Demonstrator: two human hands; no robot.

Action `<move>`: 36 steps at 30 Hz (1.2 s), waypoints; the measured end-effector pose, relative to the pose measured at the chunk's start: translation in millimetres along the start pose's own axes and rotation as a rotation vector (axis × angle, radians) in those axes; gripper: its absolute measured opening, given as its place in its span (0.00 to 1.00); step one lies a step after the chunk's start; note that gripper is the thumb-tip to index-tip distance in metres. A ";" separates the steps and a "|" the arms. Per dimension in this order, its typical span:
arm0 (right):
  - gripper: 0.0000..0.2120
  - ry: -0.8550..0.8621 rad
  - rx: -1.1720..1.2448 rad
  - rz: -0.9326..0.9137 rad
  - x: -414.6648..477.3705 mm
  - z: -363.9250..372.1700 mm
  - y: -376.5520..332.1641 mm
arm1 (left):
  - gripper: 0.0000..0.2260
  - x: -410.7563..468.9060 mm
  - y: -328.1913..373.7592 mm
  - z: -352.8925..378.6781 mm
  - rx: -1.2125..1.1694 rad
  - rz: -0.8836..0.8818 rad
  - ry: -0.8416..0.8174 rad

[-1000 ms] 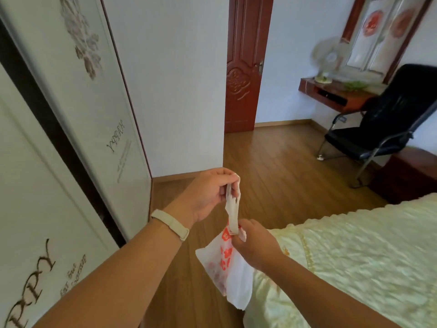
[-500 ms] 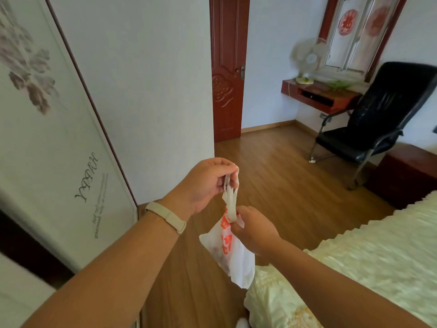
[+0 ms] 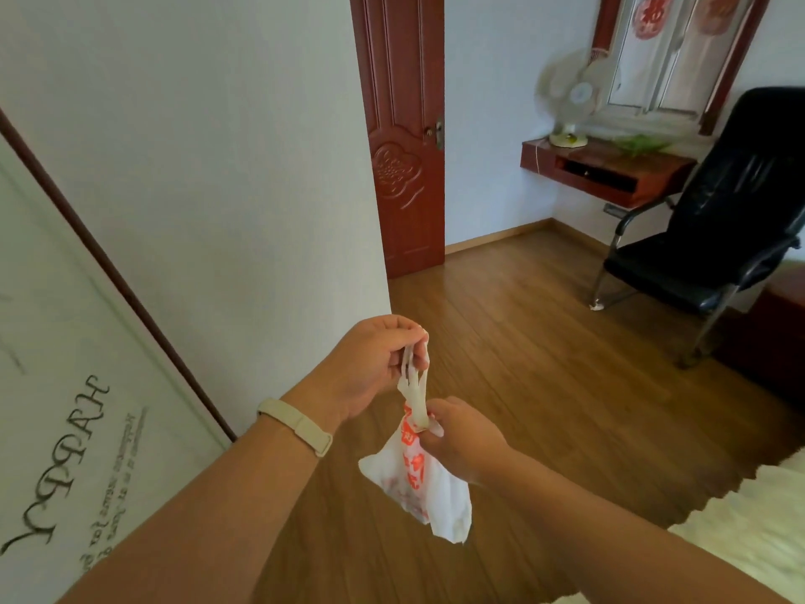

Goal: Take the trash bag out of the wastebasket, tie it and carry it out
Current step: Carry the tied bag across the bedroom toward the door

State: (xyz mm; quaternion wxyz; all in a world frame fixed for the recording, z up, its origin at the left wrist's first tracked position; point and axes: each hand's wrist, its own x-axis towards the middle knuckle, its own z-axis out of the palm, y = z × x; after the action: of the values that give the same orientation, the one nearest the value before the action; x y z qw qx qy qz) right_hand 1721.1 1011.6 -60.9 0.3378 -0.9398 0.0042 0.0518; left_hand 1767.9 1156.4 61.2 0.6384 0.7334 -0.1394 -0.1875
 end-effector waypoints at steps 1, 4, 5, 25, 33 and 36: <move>0.17 0.008 -0.005 -0.008 18.2 -9.9 3.0 | 0.13 17.6 5.0 -2.1 -0.006 0.015 0.001; 0.17 0.035 -0.029 -0.018 66.2 -33.3 10.6 | 0.13 61.7 15.3 -7.6 -0.037 0.043 -0.005; 0.17 0.040 -0.043 -0.014 78.9 -38.6 12.8 | 0.13 74.1 16.9 -9.6 -0.036 0.046 -0.014; 0.19 0.068 -0.078 0.293 366.4 -87.7 97.9 | 0.10 430.0 -11.7 -70.8 -0.118 -0.039 -0.297; 0.18 0.127 -0.120 0.292 490.4 -131.9 101.5 | 0.10 545.6 15.8 -107.4 -0.109 -0.001 -0.347; 0.18 0.135 -0.112 0.287 534.3 -146.9 111.6 | 0.11 586.7 18.5 -116.4 -0.104 0.006 -0.329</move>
State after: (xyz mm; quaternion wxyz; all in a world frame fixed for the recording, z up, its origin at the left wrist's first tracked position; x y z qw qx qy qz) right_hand 2261.6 846.6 -72.7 0.2728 -0.9482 0.1583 0.0366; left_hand 2343.9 996.2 35.9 0.6446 0.6583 -0.2342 -0.3103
